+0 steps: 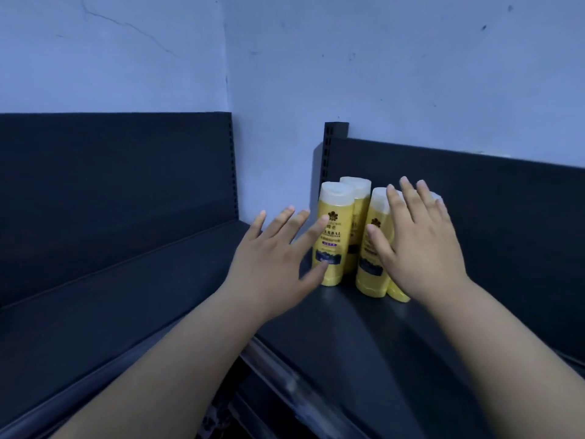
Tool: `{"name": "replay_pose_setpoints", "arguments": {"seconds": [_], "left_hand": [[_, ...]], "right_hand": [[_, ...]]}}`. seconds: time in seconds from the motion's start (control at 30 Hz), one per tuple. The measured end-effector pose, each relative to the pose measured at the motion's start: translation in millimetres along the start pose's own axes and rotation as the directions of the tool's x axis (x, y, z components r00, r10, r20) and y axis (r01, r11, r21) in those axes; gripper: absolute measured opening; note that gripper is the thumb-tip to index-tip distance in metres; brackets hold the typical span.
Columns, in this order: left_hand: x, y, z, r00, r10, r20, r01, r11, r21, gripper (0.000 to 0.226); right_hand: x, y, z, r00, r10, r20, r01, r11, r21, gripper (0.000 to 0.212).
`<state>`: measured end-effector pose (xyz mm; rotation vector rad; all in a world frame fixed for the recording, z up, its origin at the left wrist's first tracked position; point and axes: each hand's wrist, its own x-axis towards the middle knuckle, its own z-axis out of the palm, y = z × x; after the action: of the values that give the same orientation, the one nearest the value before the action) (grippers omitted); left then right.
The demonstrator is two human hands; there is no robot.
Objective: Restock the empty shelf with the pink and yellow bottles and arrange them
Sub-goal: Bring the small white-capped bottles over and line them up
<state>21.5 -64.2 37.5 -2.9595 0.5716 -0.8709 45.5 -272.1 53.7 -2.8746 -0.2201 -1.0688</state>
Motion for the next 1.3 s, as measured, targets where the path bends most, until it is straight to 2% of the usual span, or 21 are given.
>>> {"name": "replay_pose_setpoints", "arguments": {"seconds": [0.13, 0.23, 0.43, 0.57, 0.63, 0.7, 0.8, 0.9, 1.03, 1.13, 1.2, 1.3], "left_hand": [[40, -3, 9, 1.000, 0.023, -0.006, -0.024, 0.998, -0.054, 0.071], [74, -7, 23, 0.998, 0.049, -0.047, -0.054, 0.992, -0.111, 0.062], [123, -19, 54, 0.980, 0.109, -0.165, -0.146, 0.963, -0.225, 0.061], [146, -18, 61, 0.987, 0.111, -0.118, -0.140, 0.950, -0.279, 0.056], [159, -16, 67, 0.987, 0.096, -0.127, -0.126, 0.960, -0.252, 0.043], [170, -13, 71, 0.986, 0.086, -0.144, -0.120, 0.961, -0.248, 0.035], [176, -9, 77, 0.977, 0.061, -0.207, -0.131, 0.928, -0.348, 0.024], [175, -7, 84, 0.976, 0.038, -0.212, -0.127, 0.896, -0.426, 0.022], [168, -9, 82, 0.978, 0.027, -0.205, -0.113, 0.899, -0.423, 0.027], [159, -14, 77, 0.974, 0.002, -0.228, -0.095, 0.913, -0.396, 0.035], [152, -17, 75, 0.970, -0.022, -0.241, -0.076, 0.918, -0.388, 0.037], [137, -21, 72, 0.940, -0.069, -0.334, -0.089, 0.896, -0.435, 0.040]], "right_hand": [[28, 3, 0, 1.000, -0.002, 0.031, 0.003, 1.000, -0.024, 0.066], [51, 3, 9, 0.995, 0.023, 0.094, -0.016, 0.997, -0.072, 0.065], [79, 0, 35, 0.969, 0.149, 0.199, -0.085, 0.951, -0.299, 0.053], [86, -2, 53, 0.992, 0.106, 0.074, -0.070, 0.920, -0.386, 0.031], [88, 0, 61, 0.995, 0.097, -0.010, -0.094, 0.920, -0.380, 0.034], [90, 4, 66, 0.996, 0.084, -0.033, -0.090, 0.921, -0.380, 0.033], [93, 11, 72, 0.995, 0.001, -0.103, -0.042, 0.914, -0.403, 0.029], [93, 9, 76, 0.986, -0.004, -0.164, -0.039, 0.965, -0.259, 0.021], [85, 4, 71, 0.975, 0.111, -0.194, -0.115, 0.993, -0.012, 0.025], [80, -5, 66, 0.977, 0.116, -0.181, -0.115, 0.993, 0.012, 0.030], [75, -14, 63, 0.974, 0.057, -0.220, -0.066, 0.997, -0.031, 0.028], [64, -25, 61, 0.959, -0.042, -0.280, 0.019, 0.996, -0.084, 0.030]]}}
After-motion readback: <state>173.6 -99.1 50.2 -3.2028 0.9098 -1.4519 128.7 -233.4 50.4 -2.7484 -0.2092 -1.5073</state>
